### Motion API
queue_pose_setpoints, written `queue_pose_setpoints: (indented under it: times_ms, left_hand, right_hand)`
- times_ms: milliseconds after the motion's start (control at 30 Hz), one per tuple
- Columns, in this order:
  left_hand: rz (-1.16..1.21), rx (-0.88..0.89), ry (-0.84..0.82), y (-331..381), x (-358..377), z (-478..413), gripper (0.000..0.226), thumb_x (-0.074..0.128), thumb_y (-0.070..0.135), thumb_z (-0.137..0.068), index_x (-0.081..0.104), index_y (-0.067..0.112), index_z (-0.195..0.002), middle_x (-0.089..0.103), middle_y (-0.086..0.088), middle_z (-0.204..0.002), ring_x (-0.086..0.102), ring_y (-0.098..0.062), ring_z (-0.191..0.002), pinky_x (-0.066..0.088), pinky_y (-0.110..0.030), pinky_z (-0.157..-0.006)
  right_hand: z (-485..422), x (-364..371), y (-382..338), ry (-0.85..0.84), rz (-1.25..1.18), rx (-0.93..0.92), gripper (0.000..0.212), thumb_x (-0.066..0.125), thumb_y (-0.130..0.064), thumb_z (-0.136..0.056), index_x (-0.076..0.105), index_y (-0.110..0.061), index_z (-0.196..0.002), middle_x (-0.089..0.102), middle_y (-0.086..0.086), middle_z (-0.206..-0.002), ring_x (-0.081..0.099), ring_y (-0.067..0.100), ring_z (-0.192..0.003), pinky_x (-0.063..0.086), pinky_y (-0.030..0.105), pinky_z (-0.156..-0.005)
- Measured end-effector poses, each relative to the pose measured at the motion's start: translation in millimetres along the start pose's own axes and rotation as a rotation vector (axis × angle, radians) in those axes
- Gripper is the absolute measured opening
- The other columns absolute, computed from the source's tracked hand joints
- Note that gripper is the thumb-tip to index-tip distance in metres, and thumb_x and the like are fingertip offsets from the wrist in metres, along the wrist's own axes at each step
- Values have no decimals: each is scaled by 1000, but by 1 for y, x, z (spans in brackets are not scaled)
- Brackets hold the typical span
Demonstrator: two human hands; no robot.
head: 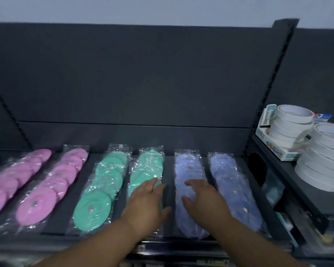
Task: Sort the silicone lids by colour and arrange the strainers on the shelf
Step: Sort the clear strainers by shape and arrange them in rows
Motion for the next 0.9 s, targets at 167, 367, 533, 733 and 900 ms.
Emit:
queue_pose_setpoints:
  times_ms: [167,367,533,733,900]
  left_hand:
    - [-120,-230,23,-113,-58,43,76,48,62,-82,30,26,-146,25,-4,-155,28,-22,-140,21,-29,-115]
    - [-178,-503,76,-255,-116,143,69,53,59,-82,36,27,-141,36,1,-148,39,-20,-133,32,-31,-108]
    - [-205,-668,113,-377,-161,261,68,51,59,-84,33,28,-142,32,1,-150,34,-22,-135,31,-35,-110]
    - [-246,-768,137,-498,-202,369,70,50,58,-86,29,27,-145,32,3,-150,36,-21,-134,34,-37,-107]
    - [-204,-875,90,-574,-203,424,68,50,58,-85,32,27,-143,37,5,-145,42,-19,-130,37,-33,-104]
  right_hand:
    - [-17,22,-95,-160,65,-136,52,54,-53,-85,45,-33,-132,49,-6,-135,49,15,-122,41,30,-100]
    - [-21,58,-236,-226,105,-296,58,52,-58,-85,43,-32,-135,49,-3,-135,49,19,-123,42,32,-99]
    - [2,119,-394,-292,88,-457,56,51,-56,-86,43,-31,-135,50,-4,-134,52,18,-119,45,32,-95]
    - [29,195,-550,-325,46,-567,53,50,-57,-87,45,-30,-133,51,-3,-129,53,20,-114,46,32,-92]
    - [33,252,-621,-415,56,-557,51,50,-54,-88,44,-30,-133,49,-3,-131,51,20,-117,44,33,-95]
Point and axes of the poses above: each hand's wrist, its own z-axis away from the middle knuckle, its own x-axis out of the palm, y = z × x, the point moved 6 cm from there along -z, towards the middle knuckle
